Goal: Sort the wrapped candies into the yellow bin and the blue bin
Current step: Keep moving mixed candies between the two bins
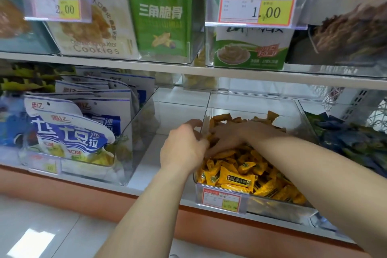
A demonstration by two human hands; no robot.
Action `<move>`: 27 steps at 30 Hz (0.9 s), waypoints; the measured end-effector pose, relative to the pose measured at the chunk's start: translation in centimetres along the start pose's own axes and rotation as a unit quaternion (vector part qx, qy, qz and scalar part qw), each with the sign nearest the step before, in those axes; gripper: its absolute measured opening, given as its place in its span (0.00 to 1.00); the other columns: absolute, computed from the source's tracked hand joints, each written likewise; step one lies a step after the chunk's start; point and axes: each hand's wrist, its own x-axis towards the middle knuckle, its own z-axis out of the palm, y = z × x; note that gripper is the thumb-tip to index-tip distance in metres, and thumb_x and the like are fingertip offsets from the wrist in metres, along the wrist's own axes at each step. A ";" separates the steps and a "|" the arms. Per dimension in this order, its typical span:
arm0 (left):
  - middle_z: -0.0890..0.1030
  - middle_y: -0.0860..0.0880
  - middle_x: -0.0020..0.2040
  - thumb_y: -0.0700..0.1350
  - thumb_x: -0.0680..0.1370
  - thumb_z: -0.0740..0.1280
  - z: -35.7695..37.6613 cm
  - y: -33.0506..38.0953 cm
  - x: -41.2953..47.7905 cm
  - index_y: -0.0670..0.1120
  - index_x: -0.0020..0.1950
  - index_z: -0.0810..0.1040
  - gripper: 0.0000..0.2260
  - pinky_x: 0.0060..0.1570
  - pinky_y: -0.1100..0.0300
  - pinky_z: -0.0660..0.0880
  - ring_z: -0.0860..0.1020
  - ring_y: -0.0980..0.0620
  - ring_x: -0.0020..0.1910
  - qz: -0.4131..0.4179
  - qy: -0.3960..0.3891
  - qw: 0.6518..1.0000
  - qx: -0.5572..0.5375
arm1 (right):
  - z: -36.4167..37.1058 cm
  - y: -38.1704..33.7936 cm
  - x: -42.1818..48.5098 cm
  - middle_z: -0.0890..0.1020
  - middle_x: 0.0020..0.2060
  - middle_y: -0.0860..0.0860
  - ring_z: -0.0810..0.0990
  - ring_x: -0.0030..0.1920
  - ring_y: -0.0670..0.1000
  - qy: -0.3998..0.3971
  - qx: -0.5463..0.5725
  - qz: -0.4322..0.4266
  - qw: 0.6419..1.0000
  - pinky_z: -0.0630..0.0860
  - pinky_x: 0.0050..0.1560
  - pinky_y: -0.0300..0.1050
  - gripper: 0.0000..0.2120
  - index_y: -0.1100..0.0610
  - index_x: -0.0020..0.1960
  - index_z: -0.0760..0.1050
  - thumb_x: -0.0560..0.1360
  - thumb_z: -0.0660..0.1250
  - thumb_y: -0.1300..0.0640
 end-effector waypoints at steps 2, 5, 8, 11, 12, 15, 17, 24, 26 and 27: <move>0.84 0.54 0.54 0.48 0.76 0.68 0.1 0.2 0.0 0.56 0.68 0.75 0.20 0.56 0.48 0.79 0.81 0.48 0.54 0.001 0.003 1.000 0.000 | 0.8 0.4 0.9 0.58 0.79 0.46 0.59 0.77 0.56 0.008 -0.026 0.043 0.999 0.61 0.73 0.62 0.51 0.44 0.79 0.59 0.62 0.62 0.20; 0.84 0.55 0.54 0.51 0.76 0.67 -0.2 0.2 -0.1 0.58 0.66 0.75 0.17 0.55 0.48 0.79 0.80 0.48 0.54 -0.006 0.003 1.000 0.007 | 1.1 0.0 1.5 0.52 0.80 0.46 0.55 0.77 0.60 0.029 -0.095 0.085 0.991 0.62 0.72 0.65 0.55 0.47 0.80 0.56 0.62 0.59 0.18; 0.83 0.59 0.54 0.53 0.75 0.67 -0.7 -0.2 -0.2 0.62 0.65 0.74 0.18 0.55 0.48 0.78 0.80 0.49 0.55 -0.021 0.005 1.000 0.022 | 0.4 -0.2 1.3 0.58 0.78 0.50 0.57 0.75 0.61 0.032 -0.140 0.111 0.983 0.65 0.68 0.65 0.51 0.47 0.76 0.65 0.62 0.58 0.18; 0.83 0.60 0.53 0.52 0.75 0.67 -1.0 -0.4 -0.2 0.63 0.64 0.74 0.17 0.55 0.49 0.78 0.79 0.50 0.55 -0.023 0.000 0.999 0.028 | -0.1 0.7 0.2 0.64 0.74 0.50 0.65 0.71 0.60 0.019 -0.162 0.122 0.979 0.70 0.63 0.60 0.42 0.44 0.71 0.72 0.66 0.58 0.21; 0.83 0.60 0.53 0.52 0.75 0.68 -1.0 -0.4 -0.2 0.63 0.64 0.74 0.17 0.54 0.50 0.78 0.79 0.50 0.54 -0.021 -0.002 0.999 0.027 | -0.4 1.1 -0.2 0.67 0.72 0.50 0.68 0.69 0.59 0.014 -0.161 0.124 0.979 0.72 0.61 0.57 0.39 0.43 0.69 0.74 0.66 0.58 0.22; 0.82 0.61 0.52 0.52 0.76 0.68 -0.9 -0.4 -0.1 0.63 0.63 0.74 0.16 0.53 0.51 0.78 0.79 0.51 0.54 -0.016 -0.008 1.000 0.023 | -1.4 2.9 -2.3 0.76 0.54 0.48 0.75 0.54 0.54 0.017 -0.138 0.115 0.984 0.75 0.52 0.51 0.29 0.43 0.58 0.79 0.68 0.63 0.26; 0.83 0.60 0.52 0.52 0.75 0.68 -0.8 -0.4 0.0 0.63 0.62 0.74 0.16 0.54 0.49 0.78 0.80 0.51 0.54 -0.015 -0.012 1.000 0.019 | -2.0 4.5 -3.7 0.74 0.45 0.45 0.72 0.48 0.51 0.028 -0.106 0.103 0.989 0.76 0.50 0.50 0.16 0.41 0.45 0.77 0.71 0.64 0.30; 0.83 0.60 0.51 0.53 0.75 0.68 -0.8 -0.8 0.1 0.64 0.62 0.74 0.16 0.55 0.49 0.78 0.80 0.51 0.53 -0.006 -0.021 1.000 -0.007 | -2.3 7.1 -7.5 0.80 0.56 0.49 0.79 0.53 0.51 0.041 -0.102 0.081 0.991 0.77 0.56 0.53 0.18 0.47 0.58 0.80 0.76 0.63 0.38; 0.83 0.60 0.51 0.53 0.75 0.68 -0.7 -0.9 0.2 0.63 0.62 0.75 0.16 0.55 0.49 0.78 0.80 0.51 0.52 0.001 -0.023 1.000 -0.012 | -2.7 6.6 -8.0 0.80 0.53 0.49 0.79 0.51 0.51 0.026 -0.110 0.109 0.988 0.78 0.54 0.51 0.17 0.47 0.57 0.79 0.76 0.63 0.38; 0.83 0.60 0.50 0.52 0.75 0.69 -0.6 -0.9 0.2 0.63 0.62 0.75 0.16 0.55 0.49 0.79 0.80 0.51 0.52 0.005 -0.024 1.000 -0.016 | -3.0 6.2 -8.2 0.80 0.53 0.49 0.79 0.50 0.51 0.020 -0.118 0.129 0.984 0.78 0.51 0.49 0.18 0.46 0.58 0.79 0.74 0.64 0.37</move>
